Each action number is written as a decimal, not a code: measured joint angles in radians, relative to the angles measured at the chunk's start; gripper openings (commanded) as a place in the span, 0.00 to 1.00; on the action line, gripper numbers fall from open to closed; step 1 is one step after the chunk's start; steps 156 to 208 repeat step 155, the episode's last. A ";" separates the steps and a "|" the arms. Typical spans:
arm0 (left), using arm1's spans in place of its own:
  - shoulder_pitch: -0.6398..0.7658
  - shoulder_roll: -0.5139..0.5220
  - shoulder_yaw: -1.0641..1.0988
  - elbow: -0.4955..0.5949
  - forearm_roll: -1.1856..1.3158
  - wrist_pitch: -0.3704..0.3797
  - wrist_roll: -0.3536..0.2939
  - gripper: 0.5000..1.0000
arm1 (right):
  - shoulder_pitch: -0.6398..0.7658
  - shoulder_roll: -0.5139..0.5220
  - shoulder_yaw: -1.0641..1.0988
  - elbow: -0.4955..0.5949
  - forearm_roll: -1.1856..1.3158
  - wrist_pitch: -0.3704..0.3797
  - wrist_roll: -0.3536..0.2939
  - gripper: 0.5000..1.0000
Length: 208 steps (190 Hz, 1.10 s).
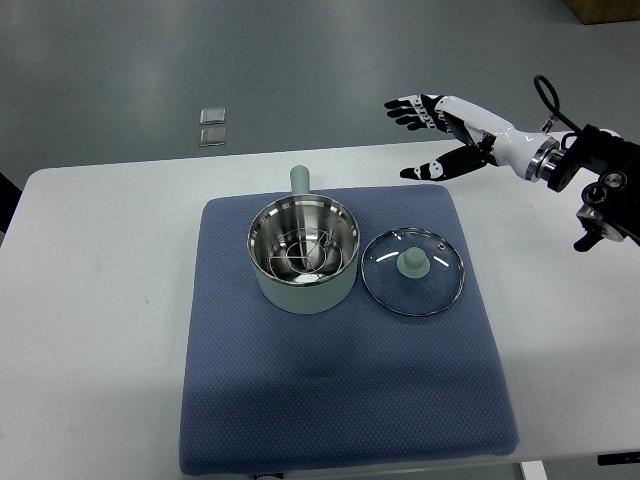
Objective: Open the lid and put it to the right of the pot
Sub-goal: 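Release the knob and withdraw the right hand away from the lid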
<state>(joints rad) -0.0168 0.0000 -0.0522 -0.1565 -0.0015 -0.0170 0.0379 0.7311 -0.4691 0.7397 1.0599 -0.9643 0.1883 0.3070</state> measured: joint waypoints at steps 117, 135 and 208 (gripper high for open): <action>0.000 0.000 0.000 0.000 0.000 0.000 0.000 1.00 | -0.302 0.297 0.538 -0.128 0.175 -0.071 -0.126 0.72; 0.000 0.000 0.000 0.000 0.000 0.000 0.001 1.00 | -0.313 0.326 0.578 -0.130 0.153 -0.115 -0.119 0.86; 0.000 0.000 0.000 0.000 0.000 0.000 0.000 1.00 | -0.322 0.339 0.592 -0.130 0.155 -0.126 -0.113 0.86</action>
